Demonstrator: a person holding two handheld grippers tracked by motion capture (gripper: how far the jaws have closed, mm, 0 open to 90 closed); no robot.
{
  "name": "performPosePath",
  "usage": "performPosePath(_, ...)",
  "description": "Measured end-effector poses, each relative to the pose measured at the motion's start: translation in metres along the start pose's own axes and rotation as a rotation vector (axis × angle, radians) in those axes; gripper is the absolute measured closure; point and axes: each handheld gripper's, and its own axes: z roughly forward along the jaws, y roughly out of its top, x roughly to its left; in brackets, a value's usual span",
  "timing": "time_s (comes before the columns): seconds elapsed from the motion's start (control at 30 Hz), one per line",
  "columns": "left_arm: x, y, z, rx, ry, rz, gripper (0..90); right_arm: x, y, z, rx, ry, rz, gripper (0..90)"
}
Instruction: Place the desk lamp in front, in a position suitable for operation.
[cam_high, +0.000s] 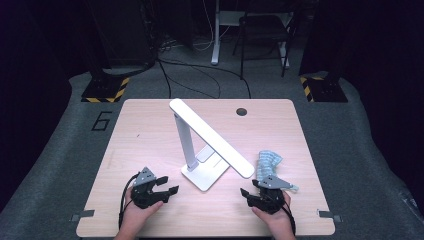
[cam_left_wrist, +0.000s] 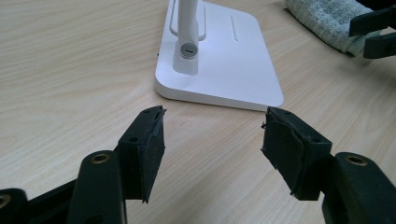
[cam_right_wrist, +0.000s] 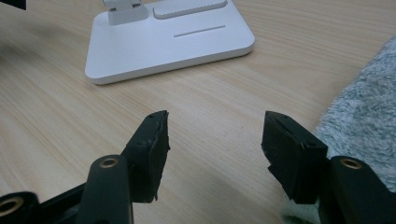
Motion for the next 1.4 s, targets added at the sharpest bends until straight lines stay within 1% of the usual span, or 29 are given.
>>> performPosePath(0.1,-0.001,0.000,0.000,-0.001,-0.005,-0.011,39.8,0.001,0.000,0.000,-0.008,0.005,0.001,40.3)
performPosePath(0.17,-0.002,0.001,0.001,-0.007,-0.006,-0.005,40.5,0.002,-0.001,-0.002,-0.004,-0.001,-0.008,40.4)
performPosePath(0.2,-0.005,0.001,0.001,0.005,0.010,0.015,40.5,0.002,0.000,-0.004,-0.017,-0.002,-0.028,39.9)
performPosePath(0.23,-0.005,0.001,0.001,0.005,0.010,0.015,40.4,0.002,0.000,-0.004,-0.017,-0.002,-0.028,39.9)
performPosePath(0.27,-0.005,0.001,0.000,0.012,0.010,0.025,40.4,0.002,0.000,-0.006,-0.029,-0.009,-0.004,39.1)
performPosePath(0.3,-0.005,0.001,0.000,0.010,0.004,0.015,40.4,0.002,0.000,-0.006,-0.029,-0.009,-0.004,39.1)
performPosePath(0.33,-0.003,0.002,0.000,0.023,0.004,0.039,40.3,0.001,0.000,-0.007,-0.033,-0.008,0.009,38.1)
performPosePath(0.37,-0.003,0.002,0.001,0.019,0.008,0.029,40.2,0.001,0.000,-0.007,-0.032,-0.004,0.021,38.0)
performPosePath(0.4,-0.003,0.002,0.001,0.019,0.008,0.029,40.3,0.000,-0.001,-0.007,-0.026,0.003,0.028,37.9)
performPosePath(0.43,-0.002,0.005,0.002,0.019,0.008,0.023,40.3,-0.001,-0.001,-0.006,-0.032,0.006,0.038,37.6)
performPosePath(0.5,0.000,0.009,0.003,0.014,0.002,0.003,40.6,-0.002,0.000,-0.007,-0.031,0.003,0.034,37.2)
performPosePath(0.53,0.000,0.009,0.003,0.014,0.002,0.003,40.7,-0.002,0.000,-0.007,-0.034,0.003,0.042,36.7)
performPosePath(0.63,0.002,0.018,0.003,0.015,-0.004,0.000,41.3,-0.003,-0.001,-0.007,-0.025,0.003,0.046,36.6)
performPosePath(0.67,0.003,0.021,0.004,0.015,0.000,0.021,41.6,-0.002,-0.001,-0.007,-0.025,0.002,0.049,36.6)
performPosePath(0.7,0.003,0.025,0.005,0.013,0.008,0.027,42.7,-0.003,-0.001,-0.007,-0.019,0.005,0.046,36.6)
performPosePath(0.77,0.005,0.034,0.007,0.013,0.010,0.069,44.3,-0.004,-0.002,-0.007,-0.021,0.008,0.053,36.2)
performPosePath(0.8,0.005,0.040,0.010,0.003,0.013,0.066,44.7,-0.004,-0.001,-0.007,-0.023,0.006,0.056,36.0)
performPosePath(0.87,0.005,0.047,0.012,0.007,0.009,0.072,44.8,-0.004,-0.002,-0.007,-0.019,0.012,0.061,36.0)
performPosePath(0.93,0.005,0.050,0.013,0.001,0.012,0.076,45.5,-0.005,-0.002,-0.007,-0.016,0.013,0.060,36.0)
performPosePath(0.97,0.005,0.052,0.014,0.004,0.005,0.065,45.5,-0.005,-0.002,-0.007,-0.015,0.009,0.069,36.0)
performPosePath(1.0,0.005,0.056,0.016,0.007,0.006,0.072,45.9,-0.005,-0.003,-0.007,-0.010,0.007,0.068,36.1)
performPosePath(1.03,0.005,0.060,0.017,0.004,0.007,0.074,46.7,-0.005,-0.003,-0.007,-0.011,0.005,0.084,36.1)
performPosePath(1.1,0.005,0.065,0.019,0.001,0.005,0.072,47.2,-0.007,-0.003,-0.006,-0.013,0.000,0.090,36.2)
performPosePath(1.13,0.006,0.070,0.021,-0.002,0.009,0.075,48.0,-0.007,-0.004,-0.007,-0.011,0.000,0.091,36.2)
performPosePath(1.17,0.007,0.074,0.022,-0.006,0.007,0.068,48.2,-0.008,-0.004,-0.007,-0.011,0.001,0.091,36.3)
performPosePath(1.27,0.007,0.081,0.024,-0.015,0.017,0.071,48.6,-0.008,-0.004,-0.007,-0.013,0.000,0.090,36.3)
performPosePath(1.3,0.008,0.086,0.026,-0.013,0.021,0.078,49.1,-0.007,-0.004,-0.006,-0.012,0.003,0.092,36.3)
performPosePath(1.37,0.009,0.091,0.028,-0.011,0.027,0.092,49.5,-0.007,-0.004,-0.006,-0.012,0.009,0.092,36.4)
performPosePath(1.4,0.008,0.093,0.029,-0.014,0.028,0.087,49.8,-0.006,-0.004,-0.006,-0.011,0.013,0.095,36.4)
